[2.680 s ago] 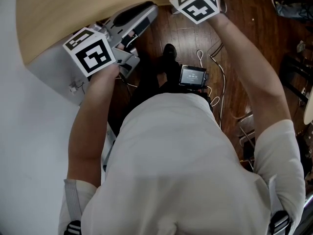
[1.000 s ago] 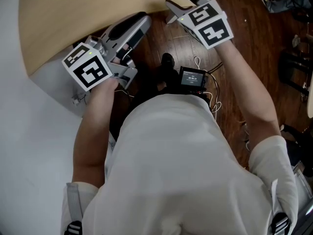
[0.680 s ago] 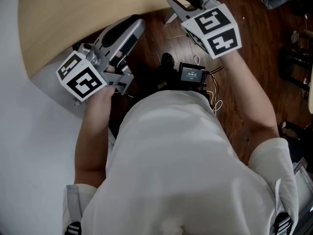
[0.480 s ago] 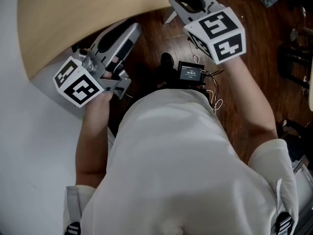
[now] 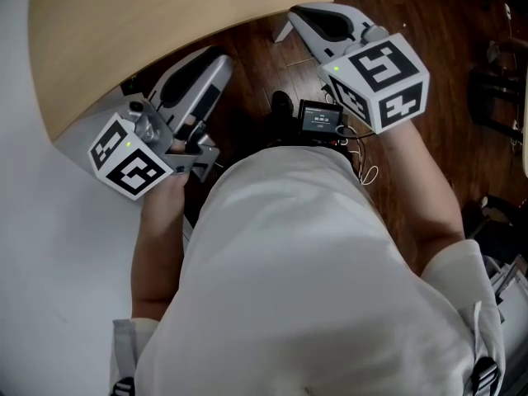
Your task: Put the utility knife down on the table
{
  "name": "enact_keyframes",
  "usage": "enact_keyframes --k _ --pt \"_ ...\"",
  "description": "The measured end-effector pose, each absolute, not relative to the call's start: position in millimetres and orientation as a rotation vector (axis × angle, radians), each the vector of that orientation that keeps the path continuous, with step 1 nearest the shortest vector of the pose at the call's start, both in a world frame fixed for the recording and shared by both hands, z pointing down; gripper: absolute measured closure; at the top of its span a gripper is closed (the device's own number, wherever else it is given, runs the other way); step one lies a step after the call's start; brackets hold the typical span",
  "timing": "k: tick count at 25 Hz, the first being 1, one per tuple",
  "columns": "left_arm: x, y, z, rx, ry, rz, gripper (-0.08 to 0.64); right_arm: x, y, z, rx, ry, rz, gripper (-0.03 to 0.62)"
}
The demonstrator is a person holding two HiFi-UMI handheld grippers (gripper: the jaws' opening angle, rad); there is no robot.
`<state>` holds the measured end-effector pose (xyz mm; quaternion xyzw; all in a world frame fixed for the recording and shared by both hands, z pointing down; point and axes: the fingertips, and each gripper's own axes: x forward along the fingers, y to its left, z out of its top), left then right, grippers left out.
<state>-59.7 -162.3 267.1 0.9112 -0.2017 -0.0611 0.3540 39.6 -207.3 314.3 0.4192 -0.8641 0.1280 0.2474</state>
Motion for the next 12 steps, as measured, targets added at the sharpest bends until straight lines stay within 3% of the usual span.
enact_keyframes --k 12 --pt "-69 -111 244 2.397 -0.479 -0.162 0.495 43 -151 275 1.247 -2.442 0.470 0.591"
